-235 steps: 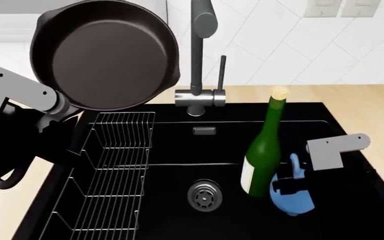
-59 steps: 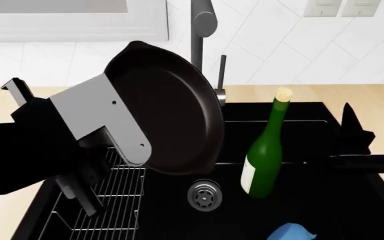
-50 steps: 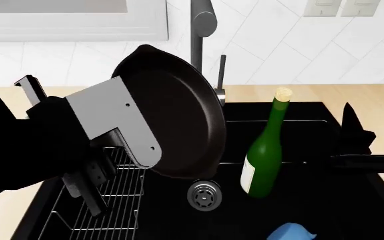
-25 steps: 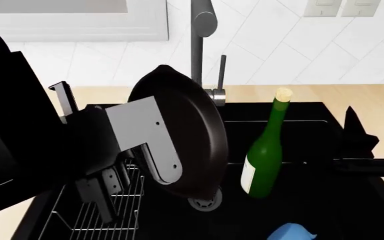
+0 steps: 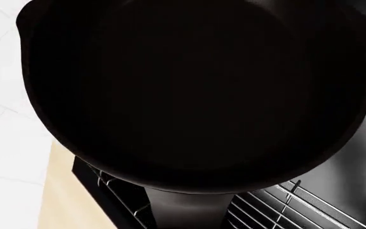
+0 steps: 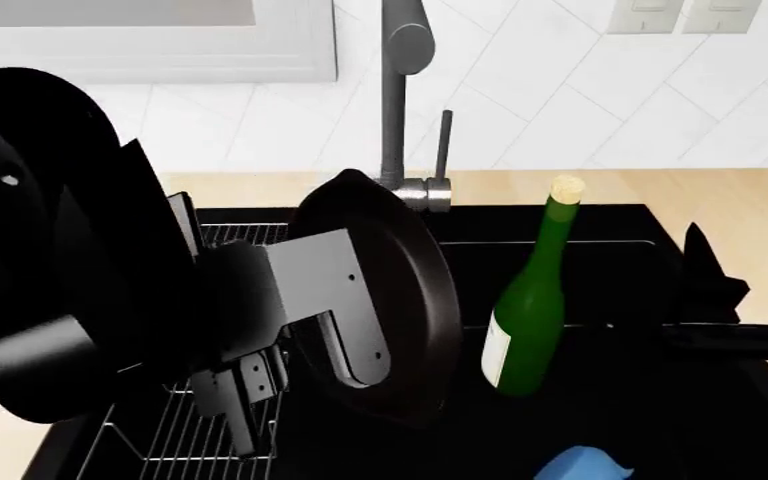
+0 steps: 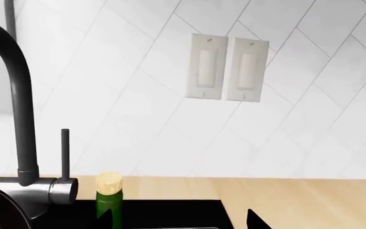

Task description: Pick the teapot and pan and place them in the sink. Then turn on the water.

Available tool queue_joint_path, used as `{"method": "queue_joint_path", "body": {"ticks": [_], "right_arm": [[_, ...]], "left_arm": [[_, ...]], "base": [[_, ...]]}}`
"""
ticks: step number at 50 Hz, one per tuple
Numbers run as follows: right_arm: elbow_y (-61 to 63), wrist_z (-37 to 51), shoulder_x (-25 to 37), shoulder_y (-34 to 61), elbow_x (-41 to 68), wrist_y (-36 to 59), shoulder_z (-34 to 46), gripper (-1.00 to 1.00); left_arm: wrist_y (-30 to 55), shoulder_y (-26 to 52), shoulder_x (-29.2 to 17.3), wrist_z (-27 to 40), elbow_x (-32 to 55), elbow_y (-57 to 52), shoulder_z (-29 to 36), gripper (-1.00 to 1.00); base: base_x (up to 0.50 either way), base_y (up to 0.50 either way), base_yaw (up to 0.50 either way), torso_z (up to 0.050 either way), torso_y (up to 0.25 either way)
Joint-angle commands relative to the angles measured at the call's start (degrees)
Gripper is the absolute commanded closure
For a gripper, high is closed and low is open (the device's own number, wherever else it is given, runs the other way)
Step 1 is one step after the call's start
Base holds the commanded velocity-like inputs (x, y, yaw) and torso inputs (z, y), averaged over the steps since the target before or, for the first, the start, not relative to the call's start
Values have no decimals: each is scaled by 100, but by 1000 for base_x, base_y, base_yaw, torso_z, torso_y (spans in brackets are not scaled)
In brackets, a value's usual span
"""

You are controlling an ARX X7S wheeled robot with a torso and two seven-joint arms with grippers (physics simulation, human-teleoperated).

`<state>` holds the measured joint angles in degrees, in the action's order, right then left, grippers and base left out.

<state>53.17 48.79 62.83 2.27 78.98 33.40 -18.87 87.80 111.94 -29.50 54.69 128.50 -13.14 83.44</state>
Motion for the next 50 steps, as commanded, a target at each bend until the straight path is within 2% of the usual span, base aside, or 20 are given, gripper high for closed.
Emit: {"method": "queue_joint_path", "body": {"ticks": [1, 50], "right_arm": [[-83, -78, -87, 52, -126, 12, 152, -100], [-223, -198, -222, 112, -337, 27, 380, -100]], "left_arm": [[-25, -230, 134, -347, -667, 62, -7, 100], [-409, -916, 616, -1204, -1784, 37, 434, 100]], "base": [[0, 0, 0, 0, 0], [0, 0, 0, 0, 1]]}}
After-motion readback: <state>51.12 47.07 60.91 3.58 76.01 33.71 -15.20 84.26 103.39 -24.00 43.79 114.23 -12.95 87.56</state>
